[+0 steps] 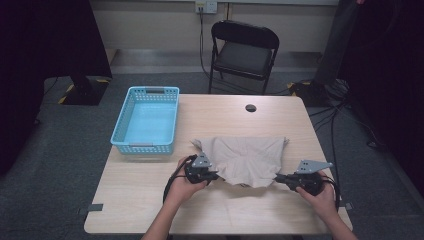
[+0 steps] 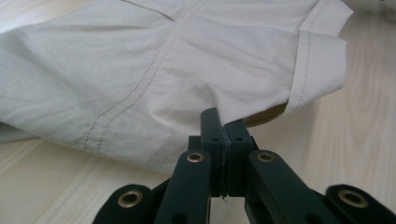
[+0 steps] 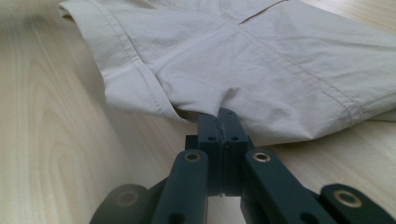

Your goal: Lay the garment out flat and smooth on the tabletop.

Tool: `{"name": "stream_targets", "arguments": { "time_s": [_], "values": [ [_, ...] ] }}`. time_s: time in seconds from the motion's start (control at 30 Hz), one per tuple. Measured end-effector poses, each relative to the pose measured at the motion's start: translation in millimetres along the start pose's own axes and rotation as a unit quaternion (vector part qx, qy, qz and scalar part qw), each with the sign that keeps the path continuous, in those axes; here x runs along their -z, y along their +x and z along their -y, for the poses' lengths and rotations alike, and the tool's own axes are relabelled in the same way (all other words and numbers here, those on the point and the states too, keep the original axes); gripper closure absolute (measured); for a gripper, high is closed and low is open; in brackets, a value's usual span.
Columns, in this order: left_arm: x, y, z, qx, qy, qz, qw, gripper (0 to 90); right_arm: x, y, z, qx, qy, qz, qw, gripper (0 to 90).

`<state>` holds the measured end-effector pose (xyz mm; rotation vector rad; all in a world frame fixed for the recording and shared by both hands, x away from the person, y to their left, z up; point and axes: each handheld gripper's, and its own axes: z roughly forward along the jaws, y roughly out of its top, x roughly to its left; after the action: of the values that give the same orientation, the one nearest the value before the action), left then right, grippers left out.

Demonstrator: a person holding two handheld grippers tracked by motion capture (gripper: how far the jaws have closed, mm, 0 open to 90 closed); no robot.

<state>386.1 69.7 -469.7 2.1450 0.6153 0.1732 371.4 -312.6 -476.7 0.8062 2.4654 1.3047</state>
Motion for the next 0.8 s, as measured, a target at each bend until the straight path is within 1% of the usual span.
{"name": "stream_targets", "arguments": {
  "time_s": [0.1, 0.17, 0.23, 0.3, 0.37, 0.43, 0.47, 0.57, 0.63, 0.67, 0.7, 0.8],
  "values": [
    [3.3, -3.3, -1.3, 0.000, -0.001, 0.005, 1.0000, 89.9, 3.3, 3.8, 0.7, -0.005, -0.003, -0.004, 1.0000, 90.0],
    [5.3, -5.3, -2.4, 0.000, 0.000, 0.008, 1.0000, 89.9, 5.3, 5.5, 1.2, -0.013, -0.009, -0.013, 0.9998, 90.0],
    [8.3, -8.3, -4.3, 0.002, 0.002, 0.017, 0.9999, 89.9, 7.6, 8.7, 0.5, -0.017, -0.007, -0.020, 0.9996, 90.0],
    [9.6, -9.8, -4.9, 0.004, 0.003, 0.018, 0.9998, 89.9, 8.7, 9.9, -0.3, -0.018, -0.008, -0.023, 0.9996, 90.0],
    [14.7, -13.9, -7.0, -0.006, 0.003, 0.023, 0.9997, 90.0, 12.7, 13.2, -3.9, -0.022, -0.006, -0.028, 0.9993, 90.0],
    [16.6, -15.7, -7.4, -0.005, 0.002, 0.023, 0.9997, 90.0, 14.1, 14.3, -5.1, -0.024, -0.007, -0.029, 0.9993, 90.0],
    [21.0, -17.8, -7.8, -0.006, -0.002, 0.024, 0.9997, 90.0, 16.9, 16.4, -7.2, -0.027, -0.010, -0.032, 0.9991, 90.0],
    [28.2, -20.7, -8.5, 0.001, -0.010, 0.030, 0.9995, 90.0, 20.9, 21.1, -9.7, -0.027, -0.008, -0.036, 0.9990, 90.0],
    [30.7, -21.9, -9.2, 0.000, -0.012, 0.032, 0.9994, 90.0, 23.8, 24.3, -11.2, -0.028, -0.007, -0.037, 0.9989, 90.0],
    [36.1, -24.4, -11.3, 0.000, -0.011, 0.032, 0.9994, 90.0, 25.4, 25.6, -12.1, -0.029, -0.008, -0.040, 0.9988, 90.0],
    [36.1, -24.4, -11.3, 0.000, -0.011, 0.032, 0.9994, 90.0, 25.4, 25.6, -12.1, -0.029, -0.008, -0.040, 0.9988, 90.0],
    [43.7, -28.0, -15.1, -0.005, -0.014, 0.036, 0.9993, 90.0, 29.3, 28.9, -14.7, -0.027, -0.005, -0.043, 0.9987, 90.0]
  ]
}}
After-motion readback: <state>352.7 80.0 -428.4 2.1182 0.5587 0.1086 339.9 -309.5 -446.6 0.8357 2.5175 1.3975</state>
